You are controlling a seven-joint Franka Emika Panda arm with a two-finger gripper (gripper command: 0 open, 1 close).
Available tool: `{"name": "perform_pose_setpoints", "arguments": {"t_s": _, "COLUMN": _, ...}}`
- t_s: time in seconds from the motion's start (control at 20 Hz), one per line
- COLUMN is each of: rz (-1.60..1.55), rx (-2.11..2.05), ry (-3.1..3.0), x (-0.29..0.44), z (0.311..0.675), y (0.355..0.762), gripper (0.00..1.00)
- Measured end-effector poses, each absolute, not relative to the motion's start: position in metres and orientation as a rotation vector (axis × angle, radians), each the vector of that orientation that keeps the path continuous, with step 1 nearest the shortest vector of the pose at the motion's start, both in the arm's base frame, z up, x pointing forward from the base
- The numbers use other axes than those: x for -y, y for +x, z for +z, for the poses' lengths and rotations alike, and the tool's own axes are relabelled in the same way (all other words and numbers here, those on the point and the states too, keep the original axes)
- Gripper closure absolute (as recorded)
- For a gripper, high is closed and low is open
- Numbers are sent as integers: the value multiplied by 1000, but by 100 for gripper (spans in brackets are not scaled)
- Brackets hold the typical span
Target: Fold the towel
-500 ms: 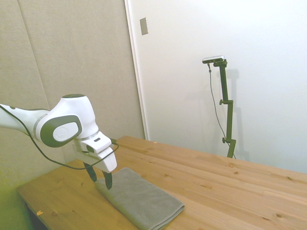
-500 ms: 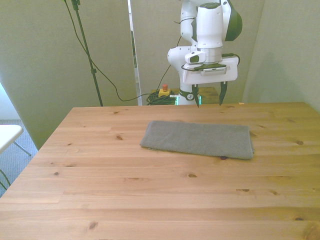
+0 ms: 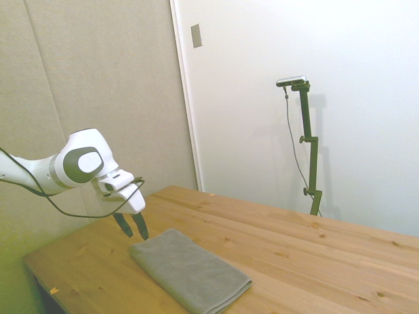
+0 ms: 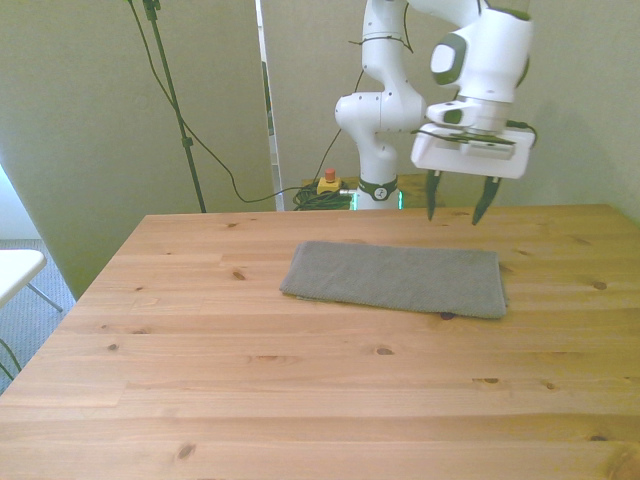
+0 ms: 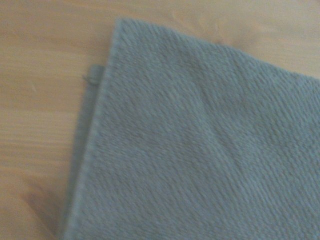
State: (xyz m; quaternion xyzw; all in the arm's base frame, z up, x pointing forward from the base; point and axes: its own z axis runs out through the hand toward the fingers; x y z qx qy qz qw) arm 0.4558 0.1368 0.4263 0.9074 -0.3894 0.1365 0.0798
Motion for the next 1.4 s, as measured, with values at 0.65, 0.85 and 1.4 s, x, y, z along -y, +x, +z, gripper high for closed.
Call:
{"name": "perform_pose_setpoints", "arguments": {"t_s": 0.65, "rz": 321, "rx": 1121, "ry": 2418, "x": -245, "z": 364, "y": 498, "gripper": 0}}
{"name": "perform_pose_setpoints", "arguments": {"t_s": 0.85, "rz": 306, "rx": 1105, "ry": 2377, "x": -244, "z": 354, "y": 503, "gripper": 0}}
{"name": "perform_pose_setpoints", "arguments": {"t_s": 1.4, "rz": 281, "rx": 1100, "ry": 2312, "x": -212, "z": 339, "y": 515, "gripper": 100}}
